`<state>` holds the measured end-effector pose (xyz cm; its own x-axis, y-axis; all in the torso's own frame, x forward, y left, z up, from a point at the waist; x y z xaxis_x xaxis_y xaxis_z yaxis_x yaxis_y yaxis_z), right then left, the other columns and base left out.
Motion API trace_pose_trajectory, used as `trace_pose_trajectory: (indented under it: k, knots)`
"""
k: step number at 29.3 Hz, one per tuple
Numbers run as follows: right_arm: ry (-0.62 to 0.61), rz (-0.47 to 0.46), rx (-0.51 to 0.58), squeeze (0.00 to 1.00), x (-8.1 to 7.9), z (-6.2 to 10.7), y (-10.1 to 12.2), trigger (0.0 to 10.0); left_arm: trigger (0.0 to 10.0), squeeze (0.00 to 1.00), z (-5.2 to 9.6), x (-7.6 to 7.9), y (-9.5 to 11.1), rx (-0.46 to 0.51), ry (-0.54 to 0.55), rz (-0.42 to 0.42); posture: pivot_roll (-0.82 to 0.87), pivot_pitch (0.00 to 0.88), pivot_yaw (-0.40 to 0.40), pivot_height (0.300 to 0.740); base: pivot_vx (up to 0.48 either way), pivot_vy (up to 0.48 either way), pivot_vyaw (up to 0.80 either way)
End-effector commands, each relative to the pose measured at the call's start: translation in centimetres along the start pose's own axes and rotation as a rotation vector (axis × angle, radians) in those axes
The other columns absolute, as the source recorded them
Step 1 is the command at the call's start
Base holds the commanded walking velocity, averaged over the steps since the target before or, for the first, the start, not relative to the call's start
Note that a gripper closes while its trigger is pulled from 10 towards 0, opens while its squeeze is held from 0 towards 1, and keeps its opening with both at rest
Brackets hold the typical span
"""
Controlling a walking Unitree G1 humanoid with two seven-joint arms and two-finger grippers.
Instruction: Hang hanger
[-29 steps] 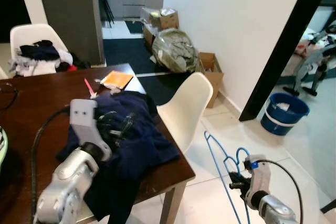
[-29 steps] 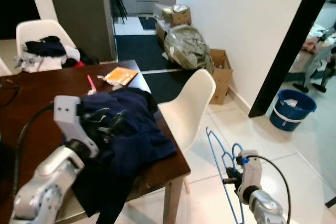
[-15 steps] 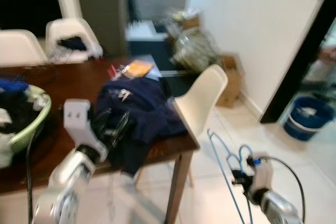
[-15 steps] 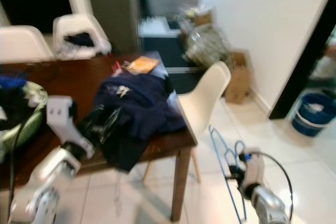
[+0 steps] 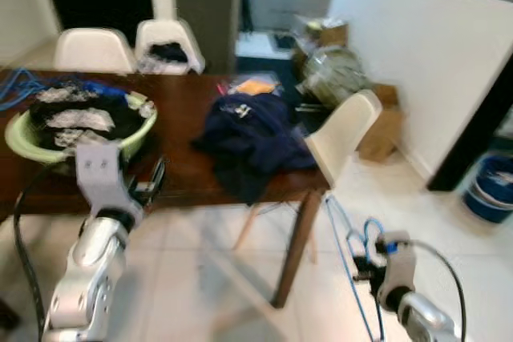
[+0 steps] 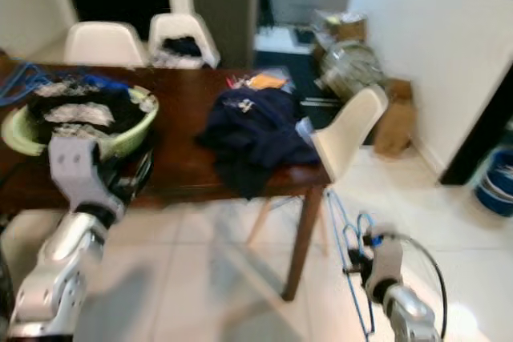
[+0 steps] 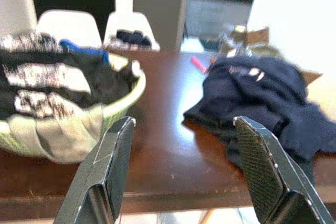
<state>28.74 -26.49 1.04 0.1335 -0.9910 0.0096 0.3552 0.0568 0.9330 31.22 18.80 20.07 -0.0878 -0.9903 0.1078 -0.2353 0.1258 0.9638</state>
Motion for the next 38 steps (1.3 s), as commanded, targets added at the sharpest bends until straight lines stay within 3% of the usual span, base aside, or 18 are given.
trace_pose_trajectory:
  k: [1,3,6,10,14,17,22,24,25,26,28,29,30,33,34,37,38]
  knots:
    - [-0.024,-0.113,0.092,0.00,0.5,-0.4,1.7,10.0,10.0,0.00,-0.4,-0.3,1.5,0.049,0.000,-0.060,0.09,0.013,-0.089,0.740,0.000,0.000,0.80]
    - [-0.024,-0.113,0.092,0.00,0.5,-0.4,1.7,10.0,10.0,0.00,-0.4,-0.3,1.5,0.049,0.000,-0.060,0.09,0.013,-0.089,0.740,0.000,0.000,0.80]
    - [-0.076,-0.354,0.318,0.00,2.5,-0.6,6.0,10.0,10.0,0.00,-1.4,-0.4,4.7,0.152,-0.022,-0.103,0.09,0.019,-0.086,0.740,0.000,0.000,0.80]
    - [-0.149,-0.413,0.388,0.00,3.7,-0.6,8.0,10.0,10.0,0.00,-1.6,-0.1,5.5,0.176,-0.043,-0.090,0.08,0.021,-0.086,0.740,0.000,0.000,0.00]
    - [-0.229,-0.306,0.267,0.00,4.4,-0.9,7.2,10.0,10.0,0.00,-1.7,0.3,5.5,0.174,-0.062,-0.091,0.08,0.022,-0.087,0.740,0.000,0.000,0.00]
    - [-0.242,0.047,-0.161,0.00,4.3,-0.8,2.6,10.0,10.0,0.00,-1.7,1.0,5.0,0.153,-0.102,-0.085,0.08,0.022,-0.088,0.740,0.000,0.000,0.00]
    - [-0.284,0.024,-0.169,0.00,5.0,-0.2,2.1,10.0,10.0,0.00,-1.7,1.7,4.8,0.144,-0.130,-0.097,0.08,0.024,-0.092,0.740,0.000,0.000,0.00]
    - [-0.160,-0.196,0.155,0.00,3.6,-1.1,6.5,10.0,10.0,0.00,-1.7,1.4,4.8,0.144,-0.109,-0.097,0.08,0.029,-0.086,0.740,0.000,0.000,0.00]
    - [-0.160,-0.196,0.155,0.00,3.6,-1.1,6.5,10.0,10.0,0.00,-1.7,1.4,4.8,0.144,-0.109,-0.097,0.08,0.029,-0.086,0.740,0.000,0.000,0.00]
    - [-0.097,-0.269,0.286,0.00,3.1,-1.1,8.4,10.0,10.0,0.00,-1.8,1.2,4.9,0.146,-0.095,-0.097,0.08,0.029,-0.086,0.740,0.000,0.000,0.00]
    - [-0.097,-0.269,0.286,0.00,3.1,-1.1,8.4,10.0,10.0,0.00,-1.8,1.2,4.9,0.146,-0.095,-0.097,0.08,0.029,-0.086,0.740,0.000,0.000,0.00]
    - [-0.002,-0.356,0.420,0.00,2.3,-0.9,10.6,10.0,10.0,0.00,-1.9,0.5,5.0,0.152,-0.061,-0.095,0.08,0.027,-0.084,0.740,0.000,0.000,0.00]
    - [0.081,-0.464,0.622,0.00,1.8,-0.2,14.8,10.0,10.0,0.00,-2.1,-0.4,5.5,0.165,-0.018,-0.095,0.08,0.027,-0.085,0.740,0.000,0.000,0.00]
    - [0.090,-0.485,0.666,0.00,1.8,0.1,15.8,10.0,10.0,0.00,-2.2,-0.6,5.6,0.168,-0.010,-0.095,0.08,0.027,-0.085,0.740,0.000,0.000,0.00]
    - [0.001,-0.428,0.667,0.00,2.5,-0.1,16.5,10.0,10.0,0.00,-2.1,-0.2,5.5,0.167,-0.022,-0.091,0.08,0.028,-0.086,0.740,0.000,0.000,0.00]
    - [-0.026,-0.421,0.670,0.00,2.7,-0.2,16.7,10.0,10.0,0.00,-2.1,0.0,5.4,0.165,-0.028,-0.090,0.08,0.028,-0.086,0.740,0.000,0.000,0.00]
    - [0.029,-0.464,0.698,0.00,2.3,0.0,17.4,10.0,10.0,0.00,-2.0,0.2,5.2,0.162,-0.035,-0.089,0.08,0.028,-0.086,0.740,0.000,0.000,0.00]
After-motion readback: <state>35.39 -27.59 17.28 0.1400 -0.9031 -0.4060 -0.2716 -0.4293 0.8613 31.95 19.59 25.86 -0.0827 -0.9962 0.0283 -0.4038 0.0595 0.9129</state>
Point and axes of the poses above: a point about 5 cm out from each wrist's last joint towards the gripper, its own z axis pointing back from the gripper into the wrist, its own y axis along the axis of the wrist's last joint, x = y × z, the point moved 2 cm from there along -z, pointing out of the wrist towards the gripper, and after that the axes turned 4 degrees about z, right-handed, at the moved point
